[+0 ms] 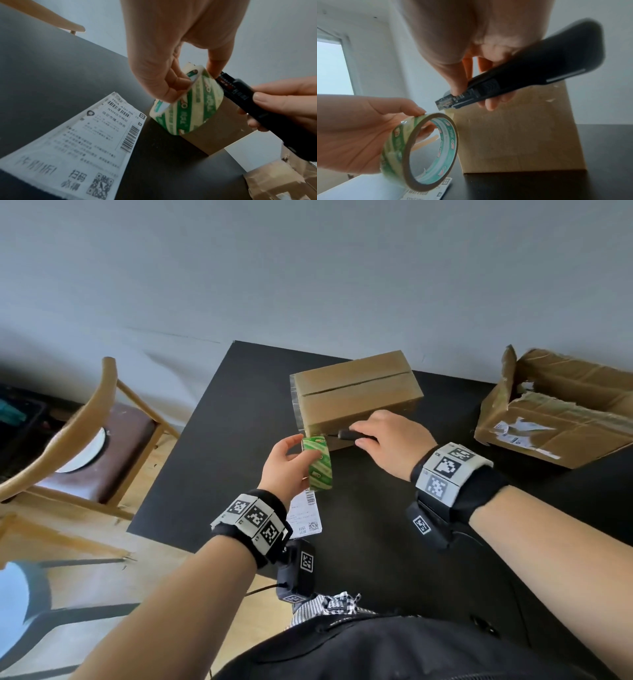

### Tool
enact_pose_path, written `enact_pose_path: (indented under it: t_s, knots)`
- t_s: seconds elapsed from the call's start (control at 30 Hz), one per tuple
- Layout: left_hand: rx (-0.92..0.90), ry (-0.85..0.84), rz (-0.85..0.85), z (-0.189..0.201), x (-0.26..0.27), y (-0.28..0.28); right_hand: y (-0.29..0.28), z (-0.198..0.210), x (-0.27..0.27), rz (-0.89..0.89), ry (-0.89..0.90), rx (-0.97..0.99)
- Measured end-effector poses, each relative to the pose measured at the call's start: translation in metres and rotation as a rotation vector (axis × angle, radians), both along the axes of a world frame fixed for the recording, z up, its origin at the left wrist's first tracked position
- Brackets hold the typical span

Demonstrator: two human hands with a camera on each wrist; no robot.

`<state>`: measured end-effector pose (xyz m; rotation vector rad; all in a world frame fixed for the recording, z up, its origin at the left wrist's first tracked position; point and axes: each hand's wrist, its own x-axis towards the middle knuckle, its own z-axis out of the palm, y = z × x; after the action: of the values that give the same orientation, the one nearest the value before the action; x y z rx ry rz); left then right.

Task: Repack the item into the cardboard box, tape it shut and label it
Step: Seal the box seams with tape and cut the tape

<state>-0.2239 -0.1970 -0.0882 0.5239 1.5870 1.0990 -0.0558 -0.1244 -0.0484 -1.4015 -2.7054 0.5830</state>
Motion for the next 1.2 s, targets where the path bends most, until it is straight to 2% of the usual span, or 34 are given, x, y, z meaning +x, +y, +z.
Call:
enact_pose_path:
  t_s: [0.17,0.3,0.53,0.67,1.2]
  knots:
    - [-0.013,0.0,0.034,-0.002,0.001,0.003,0.005,0.006,-0.021,0.076,-0.201,0.105]
    - [-0.029,0.075,0.058,-0.003,0.006,0.005,0.007,0.01,-0.027,0.085,-0.291,0.143]
    - [-0.049,0.124,0.044,-0.008,0.006,0.008,0.008,0.014,-0.036,0.113,-0.317,0.185]
    - [-0.034,0.091,0.044,-0.008,0.008,0.006,0.006,0.015,-0.039,0.114,-0.297,0.182]
    - [-0.054,0.136,0.023,-0.008,0.009,0.008,-0.004,0.023,-0.042,0.134,-0.349,0.175]
